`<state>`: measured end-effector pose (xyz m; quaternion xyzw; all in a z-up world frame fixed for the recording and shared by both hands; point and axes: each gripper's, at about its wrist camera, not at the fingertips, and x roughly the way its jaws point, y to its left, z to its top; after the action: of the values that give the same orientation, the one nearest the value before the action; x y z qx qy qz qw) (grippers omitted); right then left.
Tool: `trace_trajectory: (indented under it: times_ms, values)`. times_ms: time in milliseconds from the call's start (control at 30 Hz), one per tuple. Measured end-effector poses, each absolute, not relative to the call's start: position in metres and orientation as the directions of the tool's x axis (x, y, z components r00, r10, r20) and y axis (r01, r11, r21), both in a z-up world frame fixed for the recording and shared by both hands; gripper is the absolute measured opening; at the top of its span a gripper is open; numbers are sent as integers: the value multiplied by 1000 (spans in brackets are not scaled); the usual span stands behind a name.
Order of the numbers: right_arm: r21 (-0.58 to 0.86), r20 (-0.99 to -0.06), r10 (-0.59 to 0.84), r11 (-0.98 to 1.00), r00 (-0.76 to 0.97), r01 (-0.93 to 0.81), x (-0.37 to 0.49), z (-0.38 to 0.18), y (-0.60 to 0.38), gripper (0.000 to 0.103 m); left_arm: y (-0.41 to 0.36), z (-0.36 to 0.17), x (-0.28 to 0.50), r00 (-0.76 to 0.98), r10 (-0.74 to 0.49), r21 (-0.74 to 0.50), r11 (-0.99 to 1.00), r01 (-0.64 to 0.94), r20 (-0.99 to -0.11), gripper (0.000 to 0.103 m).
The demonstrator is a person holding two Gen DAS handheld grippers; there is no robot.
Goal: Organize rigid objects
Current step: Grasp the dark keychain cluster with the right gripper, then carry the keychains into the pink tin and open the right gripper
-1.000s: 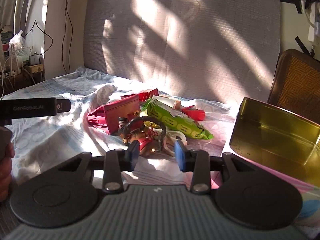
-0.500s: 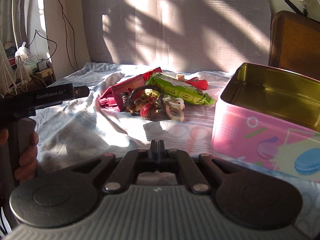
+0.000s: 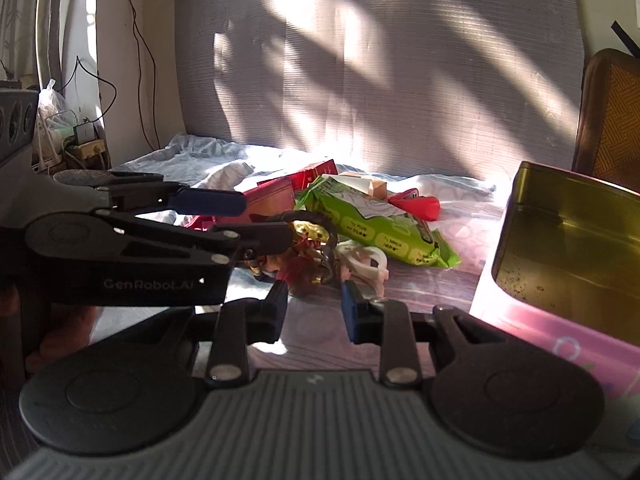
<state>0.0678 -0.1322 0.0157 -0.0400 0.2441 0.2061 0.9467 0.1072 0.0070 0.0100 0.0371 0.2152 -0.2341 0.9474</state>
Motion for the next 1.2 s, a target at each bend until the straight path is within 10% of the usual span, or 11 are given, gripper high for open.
trace_trajectory:
  times_ms: [333,633,1200]
  values:
    - [159,-547,435,893,715,-422,105,5,-122,35,30,3,130,724,-503,-231,863,449,-472,45]
    - [87,-357,385,921,851,-380,56,38,-152,32,-10,54,81,770,-546,-160,836,525,-331,45]
    - [94,-343,-243,952,907,290,-14,40,-335,36,-254,44,85,447,-796,-293,578,762,-407,53]
